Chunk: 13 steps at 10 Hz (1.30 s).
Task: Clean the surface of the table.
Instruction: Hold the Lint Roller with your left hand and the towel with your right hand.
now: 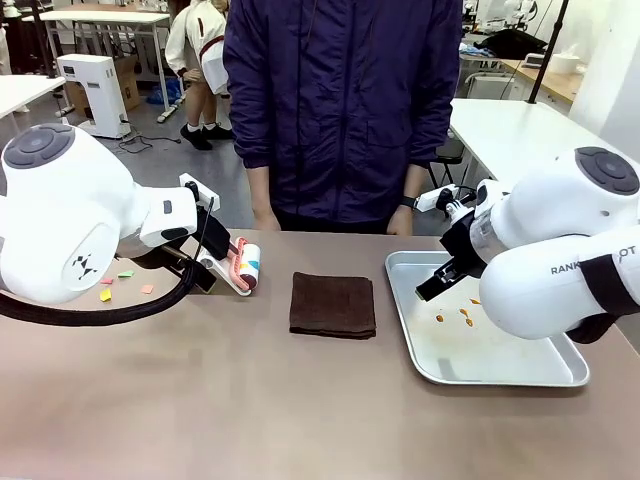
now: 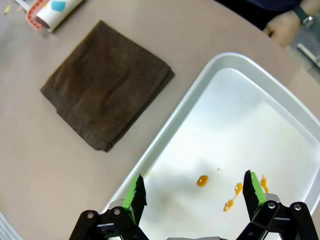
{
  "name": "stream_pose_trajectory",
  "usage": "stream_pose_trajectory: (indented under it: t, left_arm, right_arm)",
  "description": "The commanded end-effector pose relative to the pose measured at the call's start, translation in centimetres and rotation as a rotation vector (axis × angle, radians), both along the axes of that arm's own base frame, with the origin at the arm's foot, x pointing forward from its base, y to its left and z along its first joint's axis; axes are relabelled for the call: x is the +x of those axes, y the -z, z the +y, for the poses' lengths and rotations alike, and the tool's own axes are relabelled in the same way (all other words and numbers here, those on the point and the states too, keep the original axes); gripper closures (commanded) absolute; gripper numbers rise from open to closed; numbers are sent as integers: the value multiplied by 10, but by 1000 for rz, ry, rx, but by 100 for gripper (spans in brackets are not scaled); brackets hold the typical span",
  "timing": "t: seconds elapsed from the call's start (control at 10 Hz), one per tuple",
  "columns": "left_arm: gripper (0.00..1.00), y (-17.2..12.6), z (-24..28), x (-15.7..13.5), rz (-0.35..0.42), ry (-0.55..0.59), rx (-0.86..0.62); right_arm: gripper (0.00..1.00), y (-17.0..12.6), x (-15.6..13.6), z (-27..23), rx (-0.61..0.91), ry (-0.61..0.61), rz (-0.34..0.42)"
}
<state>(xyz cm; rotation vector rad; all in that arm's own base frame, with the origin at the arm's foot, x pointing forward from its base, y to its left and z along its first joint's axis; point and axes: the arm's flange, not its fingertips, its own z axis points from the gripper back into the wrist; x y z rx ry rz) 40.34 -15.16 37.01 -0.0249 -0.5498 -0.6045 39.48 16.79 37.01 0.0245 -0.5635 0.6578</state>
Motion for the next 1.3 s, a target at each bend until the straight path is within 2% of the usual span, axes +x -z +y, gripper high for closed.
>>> stream_pose_trajectory:
  t: [0.0,0.2,0.3,0.4,0.5,0.6,0.7,0.8,0.9,1.0,1.2]
  left_arm:
    - [0,0,0,0,0,0,0]
    - [0,0,0,0,0,0,0]
    - [0,0,0,0,0,0,0]
    - [0,-5,4,-5,104,-22,-12]
    - [0,-15,9,-13,222,61,-150]
    - [0,-23,18,-18,266,-23,-161]
    - [0,-33,25,-21,352,-172,-170]
    - [0,-47,40,-25,386,-255,-269]
    - [0,-64,61,-33,385,-298,-324]
    - [0,-83,94,-43,348,-335,-400]
    - [0,-123,166,-64,243,-448,-633]
  right_arm:
    - [0,-1,0,0,1,0,-1]
    - [0,0,0,0,0,0,0]
    - [0,-9,-3,-1,-51,1,26]
    - [0,-17,-7,-4,-42,15,103]
    - [0,-29,-11,-8,3,104,204]
    - [0,-44,-19,-16,116,167,300]
    - [0,-62,-29,-27,230,227,352]
    - [0,-78,-40,-43,346,275,410]
    - [0,-90,-55,-60,467,288,444]
    - [0,-99,-72,-78,574,310,444]
    - [0,-116,-112,-119,780,324,390]
